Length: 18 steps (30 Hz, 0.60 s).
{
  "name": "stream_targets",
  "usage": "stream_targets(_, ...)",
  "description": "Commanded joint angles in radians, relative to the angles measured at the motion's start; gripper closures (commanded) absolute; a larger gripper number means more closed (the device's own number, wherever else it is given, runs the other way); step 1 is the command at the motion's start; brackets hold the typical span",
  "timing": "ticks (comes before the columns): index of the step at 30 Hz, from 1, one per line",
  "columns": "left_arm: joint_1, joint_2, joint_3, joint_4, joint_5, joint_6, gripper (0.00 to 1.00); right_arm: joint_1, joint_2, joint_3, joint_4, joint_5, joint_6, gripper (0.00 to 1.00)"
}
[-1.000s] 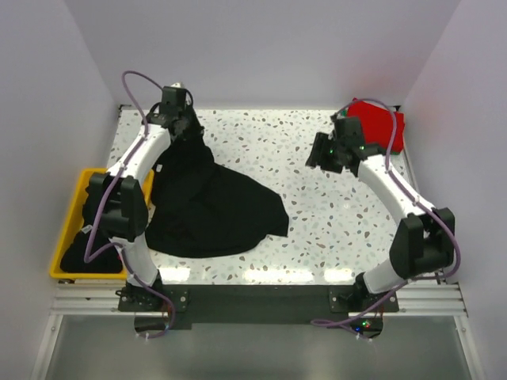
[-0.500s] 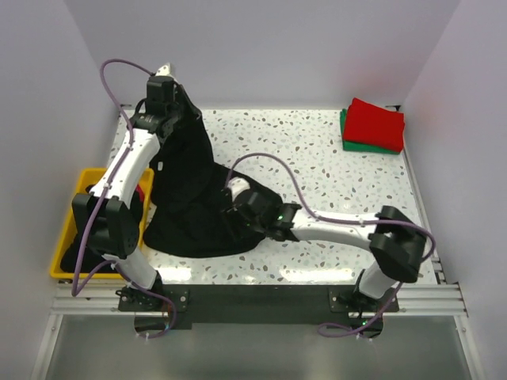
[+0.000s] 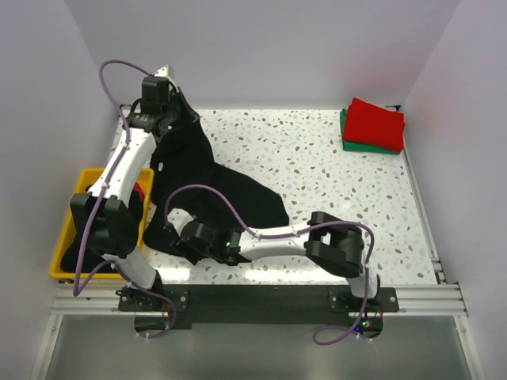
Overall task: Fold and stack the t-shirts
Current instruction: Flatten the tshirt out
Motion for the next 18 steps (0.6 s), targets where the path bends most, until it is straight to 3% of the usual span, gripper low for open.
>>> stream_targets(1, 0.018, -0.029, 0.013, 0.005, 0.049, 0.039, 1.00, 0.019, 0.060, 0.098, 0.099, 0.035, -0.066, 0.39)
stream_targets(7, 0.033, -0.049, -0.036, 0.021, 0.074, 0.053, 1.00, 0.019, 0.153, 0.195, 0.070, 0.032, -0.086, 0.39)
stream_targets(18, 0.065, -0.081, -0.122, 0.056, 0.110, 0.062, 1.00, 0.022, 0.270, 0.221, 0.033, 0.058, -0.082, 0.40)
